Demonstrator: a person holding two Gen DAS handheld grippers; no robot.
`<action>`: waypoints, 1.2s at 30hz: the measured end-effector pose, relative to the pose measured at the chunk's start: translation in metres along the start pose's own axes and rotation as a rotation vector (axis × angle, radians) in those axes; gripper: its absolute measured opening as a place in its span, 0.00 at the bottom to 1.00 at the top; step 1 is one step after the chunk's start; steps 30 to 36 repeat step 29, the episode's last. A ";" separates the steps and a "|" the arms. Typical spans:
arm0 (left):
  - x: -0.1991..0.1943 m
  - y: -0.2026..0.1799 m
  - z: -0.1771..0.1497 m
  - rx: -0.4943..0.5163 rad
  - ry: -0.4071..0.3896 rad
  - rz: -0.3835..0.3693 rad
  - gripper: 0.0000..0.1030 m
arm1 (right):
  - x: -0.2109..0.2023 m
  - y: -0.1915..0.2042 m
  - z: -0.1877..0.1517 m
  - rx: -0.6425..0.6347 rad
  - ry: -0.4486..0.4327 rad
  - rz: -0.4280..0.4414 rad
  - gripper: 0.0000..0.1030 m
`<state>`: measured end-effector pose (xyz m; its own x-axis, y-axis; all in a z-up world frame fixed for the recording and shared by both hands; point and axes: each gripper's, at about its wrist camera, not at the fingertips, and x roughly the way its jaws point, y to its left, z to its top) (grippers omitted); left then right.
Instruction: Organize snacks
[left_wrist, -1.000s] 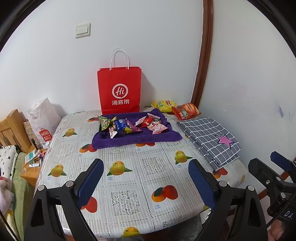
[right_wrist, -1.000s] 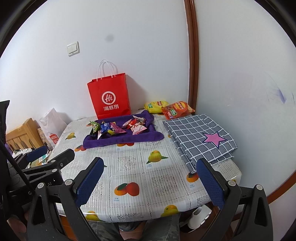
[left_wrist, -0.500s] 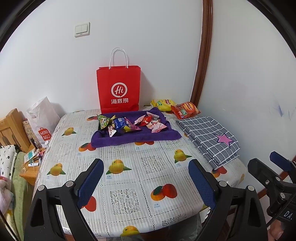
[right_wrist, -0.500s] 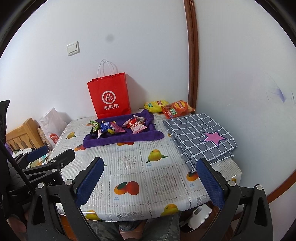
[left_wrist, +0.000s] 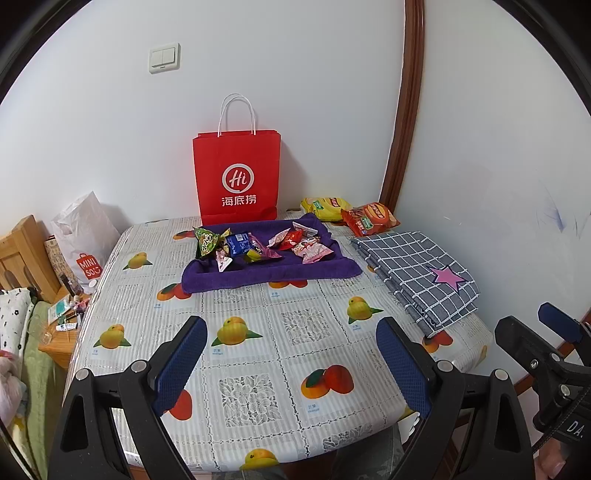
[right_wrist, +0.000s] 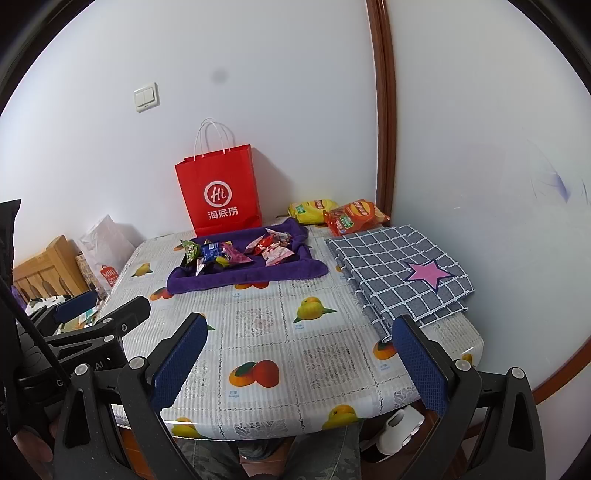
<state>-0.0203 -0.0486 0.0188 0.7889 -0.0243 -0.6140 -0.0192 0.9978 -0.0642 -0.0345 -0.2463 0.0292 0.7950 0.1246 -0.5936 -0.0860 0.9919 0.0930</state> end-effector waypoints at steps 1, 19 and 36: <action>0.000 0.000 0.000 0.000 0.000 0.000 0.90 | 0.000 0.000 0.000 0.001 0.000 0.000 0.96; -0.001 0.001 -0.001 0.000 -0.001 0.004 0.90 | -0.002 0.003 -0.002 -0.007 -0.003 0.007 0.96; 0.002 0.005 -0.004 -0.006 -0.013 0.011 0.90 | 0.000 0.010 -0.006 -0.021 -0.009 0.024 0.96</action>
